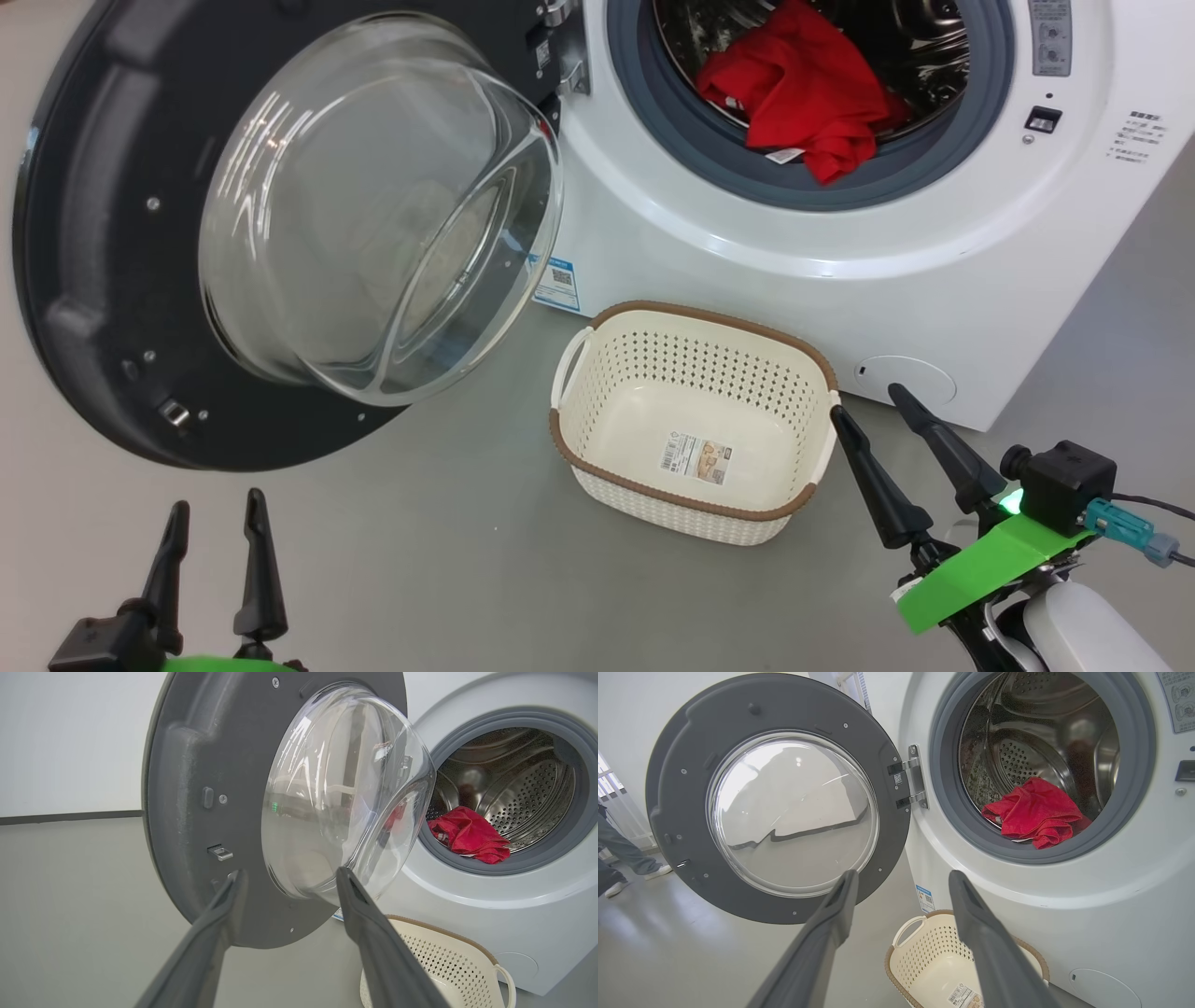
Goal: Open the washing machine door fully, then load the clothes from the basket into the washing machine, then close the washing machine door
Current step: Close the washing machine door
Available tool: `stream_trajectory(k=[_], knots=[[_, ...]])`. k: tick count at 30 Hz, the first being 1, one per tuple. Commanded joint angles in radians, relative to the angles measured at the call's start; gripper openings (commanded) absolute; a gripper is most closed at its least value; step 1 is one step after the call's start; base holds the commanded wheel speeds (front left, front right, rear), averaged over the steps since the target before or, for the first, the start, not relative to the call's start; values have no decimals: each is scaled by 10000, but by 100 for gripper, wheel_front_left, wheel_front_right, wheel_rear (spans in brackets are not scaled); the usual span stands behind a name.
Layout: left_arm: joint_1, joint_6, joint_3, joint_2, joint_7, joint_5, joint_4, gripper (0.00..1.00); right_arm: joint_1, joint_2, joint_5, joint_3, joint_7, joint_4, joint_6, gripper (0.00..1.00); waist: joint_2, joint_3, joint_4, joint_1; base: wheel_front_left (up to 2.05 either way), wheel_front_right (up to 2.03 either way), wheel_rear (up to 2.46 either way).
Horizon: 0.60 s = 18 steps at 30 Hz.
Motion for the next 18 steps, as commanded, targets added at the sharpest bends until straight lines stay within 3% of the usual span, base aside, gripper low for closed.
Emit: stream_trajectory(k=[1, 18], knots=[[-80, 138, 327, 146, -51, 23, -172, 100, 84, -41, 98, 168, -48, -207, 16, 100, 0, 31, 70, 0, 0, 0, 0], [-248, 177, 360, 374, -47, -37, -141, 100, 101, 84, 119, 138, -48, -244, 16, 100, 0, 3, 196, 0, 0, 0, 0]])
